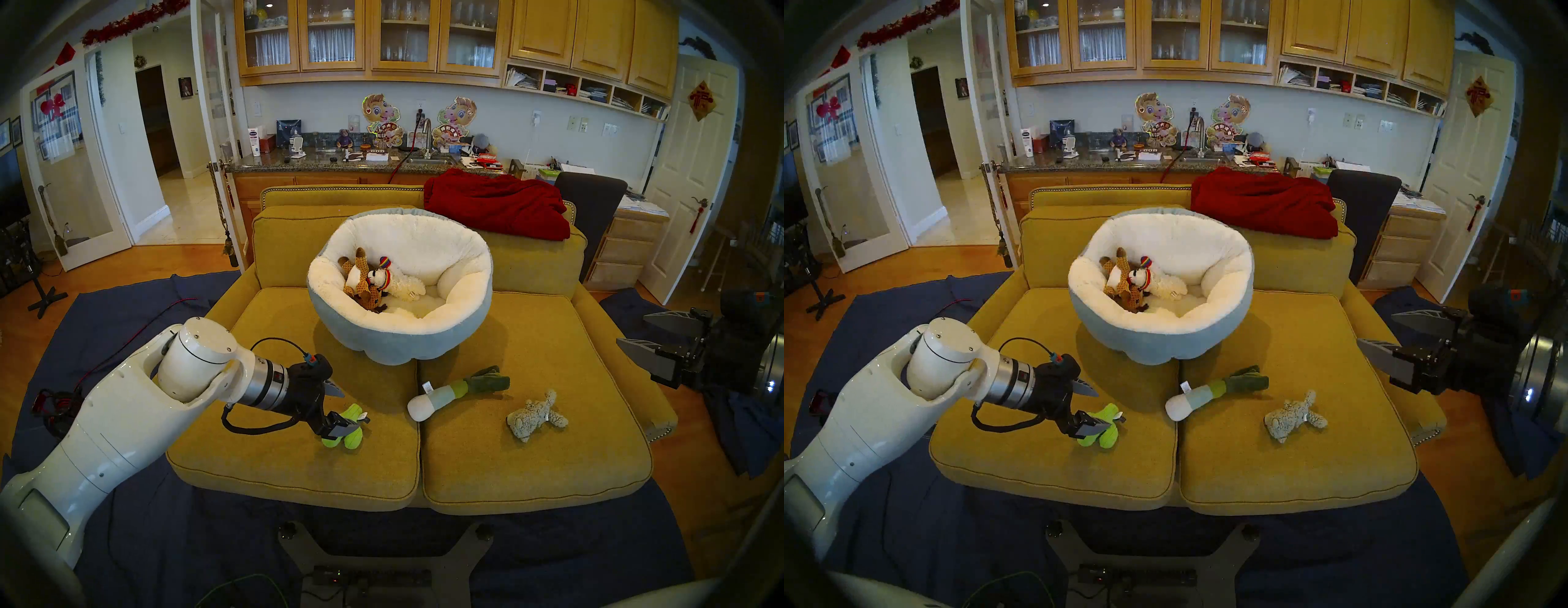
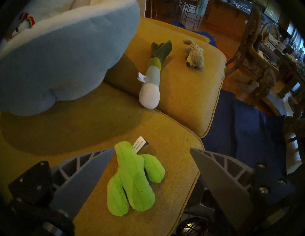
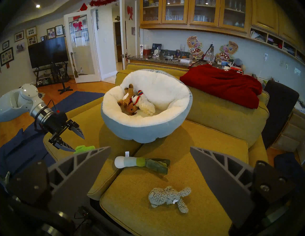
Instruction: Put toys into dog bed
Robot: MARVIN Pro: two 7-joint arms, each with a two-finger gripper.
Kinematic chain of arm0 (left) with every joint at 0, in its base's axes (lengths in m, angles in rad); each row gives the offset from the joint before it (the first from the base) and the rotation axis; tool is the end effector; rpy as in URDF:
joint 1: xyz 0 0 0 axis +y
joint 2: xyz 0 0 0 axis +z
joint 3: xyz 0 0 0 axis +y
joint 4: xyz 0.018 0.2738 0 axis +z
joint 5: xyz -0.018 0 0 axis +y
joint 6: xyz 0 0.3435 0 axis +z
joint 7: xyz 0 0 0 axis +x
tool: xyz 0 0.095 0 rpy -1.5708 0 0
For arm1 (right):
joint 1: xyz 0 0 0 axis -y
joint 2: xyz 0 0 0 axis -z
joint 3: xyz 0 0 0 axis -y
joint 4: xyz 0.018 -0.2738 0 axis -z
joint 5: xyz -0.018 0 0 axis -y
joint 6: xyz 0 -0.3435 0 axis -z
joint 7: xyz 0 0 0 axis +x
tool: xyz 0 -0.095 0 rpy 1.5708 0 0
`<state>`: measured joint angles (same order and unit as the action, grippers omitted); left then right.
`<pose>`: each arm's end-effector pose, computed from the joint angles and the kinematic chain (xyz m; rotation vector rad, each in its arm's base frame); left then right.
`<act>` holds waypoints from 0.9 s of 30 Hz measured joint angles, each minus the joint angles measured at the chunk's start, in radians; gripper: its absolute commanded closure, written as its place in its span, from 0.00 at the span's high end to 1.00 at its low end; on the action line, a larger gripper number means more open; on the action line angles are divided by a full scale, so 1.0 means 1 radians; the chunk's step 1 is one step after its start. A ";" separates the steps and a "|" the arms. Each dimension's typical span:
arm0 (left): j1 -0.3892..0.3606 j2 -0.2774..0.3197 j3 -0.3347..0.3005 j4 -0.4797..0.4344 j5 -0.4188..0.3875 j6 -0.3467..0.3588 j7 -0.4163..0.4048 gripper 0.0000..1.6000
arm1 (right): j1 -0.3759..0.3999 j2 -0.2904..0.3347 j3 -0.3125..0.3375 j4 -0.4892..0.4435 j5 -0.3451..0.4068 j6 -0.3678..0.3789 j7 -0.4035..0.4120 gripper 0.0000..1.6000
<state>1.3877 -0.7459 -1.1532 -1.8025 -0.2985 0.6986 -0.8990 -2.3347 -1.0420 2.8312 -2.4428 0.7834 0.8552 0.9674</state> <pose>0.3888 -0.0034 -0.2557 2.1983 -1.2903 0.7901 0.2030 -0.1768 -0.0167 -2.3356 -0.6387 -1.5605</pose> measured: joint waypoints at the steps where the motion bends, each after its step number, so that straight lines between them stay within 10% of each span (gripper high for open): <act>1: -0.002 -0.004 0.006 0.002 0.005 -0.001 0.003 1.00 | 0.000 0.000 0.000 0.000 0.000 0.000 0.000 1.00; 27: -0.050 -0.066 0.077 0.114 0.104 -0.051 0.032 1.00 | 0.000 0.000 0.000 0.000 0.000 0.000 0.000 1.00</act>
<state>1.3376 -0.8122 -1.0759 -1.6882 -0.1944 0.6476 -0.8668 -2.3347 -1.0420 2.8312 -2.4428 0.7833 0.8552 0.9674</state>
